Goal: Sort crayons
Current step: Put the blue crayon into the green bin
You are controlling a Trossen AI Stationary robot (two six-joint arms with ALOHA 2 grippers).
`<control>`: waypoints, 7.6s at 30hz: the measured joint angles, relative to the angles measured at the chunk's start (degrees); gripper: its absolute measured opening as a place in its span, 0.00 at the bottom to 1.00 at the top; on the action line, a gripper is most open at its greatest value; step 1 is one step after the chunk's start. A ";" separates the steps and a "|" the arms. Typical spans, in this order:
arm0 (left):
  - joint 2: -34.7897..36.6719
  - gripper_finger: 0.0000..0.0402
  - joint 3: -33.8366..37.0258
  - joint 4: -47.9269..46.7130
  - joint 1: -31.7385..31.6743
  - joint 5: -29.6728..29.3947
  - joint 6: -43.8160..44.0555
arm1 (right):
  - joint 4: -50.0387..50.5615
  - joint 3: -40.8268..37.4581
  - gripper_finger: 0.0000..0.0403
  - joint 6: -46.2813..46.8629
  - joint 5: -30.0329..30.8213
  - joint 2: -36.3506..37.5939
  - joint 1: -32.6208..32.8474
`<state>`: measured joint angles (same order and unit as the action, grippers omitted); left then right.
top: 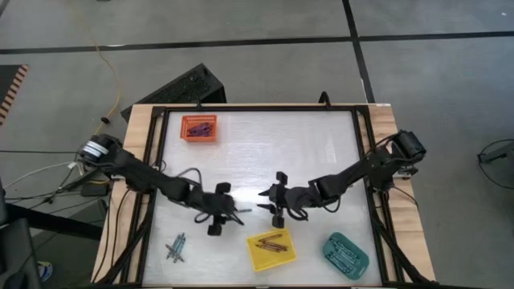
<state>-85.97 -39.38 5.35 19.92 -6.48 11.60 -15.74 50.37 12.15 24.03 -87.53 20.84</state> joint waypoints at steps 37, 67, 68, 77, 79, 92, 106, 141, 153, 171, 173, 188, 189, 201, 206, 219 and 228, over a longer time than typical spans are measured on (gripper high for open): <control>3.35 0.00 -10.66 -14.06 -0.05 -23.95 -9.63 | 10.26 0.04 0.42 -2.02 8.17 11.35 3.08; 10.77 0.00 -10.71 15.21 -2.11 -12.43 -24.59 | -19.14 0.02 0.42 -27.73 7.22 10.97 6.06; 10.77 0.00 -10.71 15.43 -2.19 -12.03 -24.59 | -19.77 0.02 0.42 -27.72 6.63 10.97 6.01; 10.73 0.00 -10.71 16.35 -2.16 -11.66 -24.96 | -20.46 0.02 0.29 -27.83 4.55 10.95 4.79; 10.73 0.00 -10.71 16.50 -2.12 -11.47 -25.12 | -20.54 0.02 0.25 -27.65 3.29 10.95 4.39; 10.73 0.00 -10.71 16.50 -2.14 -11.30 -25.30 | -21.10 0.02 0.07 -27.71 2.75 10.93 3.32; 10.73 0.16 -10.73 16.32 -2.12 -10.80 -27.11 | -21.26 0.02 0.01 -29.10 2.80 10.93 3.33; 10.77 0.49 -10.77 -18.16 -0.22 -10.75 -16.24 | 54.89 11.26 0.00 52.37 -24.87 14.56 22.53; 10.77 0.49 -10.77 -26.26 -0.22 -10.67 -15.18 | 59.35 11.23 0.00 64.46 -31.72 4.57 30.18; 10.79 0.49 -10.77 -38.84 0.83 -2.47 -7.08 | 61.15 11.23 0.01 64.98 -32.83 -0.98 30.38; 10.79 0.49 -10.77 -41.40 1.61 -1.78 -5.55 | 61.17 11.23 0.01 64.98 -32.75 -0.98 30.36; 10.79 0.48 -10.67 -61.63 6.84 -3.60 11.12 | 62.31 11.23 0.13 65.08 -31.58 -0.98 30.34; 10.82 0.47 -10.32 -62.74 6.84 -5.18 12.63 | 62.31 11.23 0.13 65.26 -31.56 -0.98 30.34; 20.12 0.36 2.21 -51.58 1.18 -6.98 20.91 | 62.51 11.23 0.13 66.05 -31.43 -0.96 30.51; 24.02 0.36 7.46 -46.96 -2.98 -5.24 22.47 | 62.72 11.23 0.13 65.85 -31.36 -0.96 30.51; 24.08 0.36 11.41 -39.81 -6.71 -1.24 21.20 | 63.03 11.23 0.13 64.54 -29.70 -0.96 30.49; 19.20 0.36 11.44 -38.69 -6.71 -1.97 21.25 | 62.99 11.23 0.13 64.34 -28.37 -0.96 30.51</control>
<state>-66.77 -27.94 -33.34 13.21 -8.45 32.85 47.24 61.60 76.49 -4.34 -88.49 51.35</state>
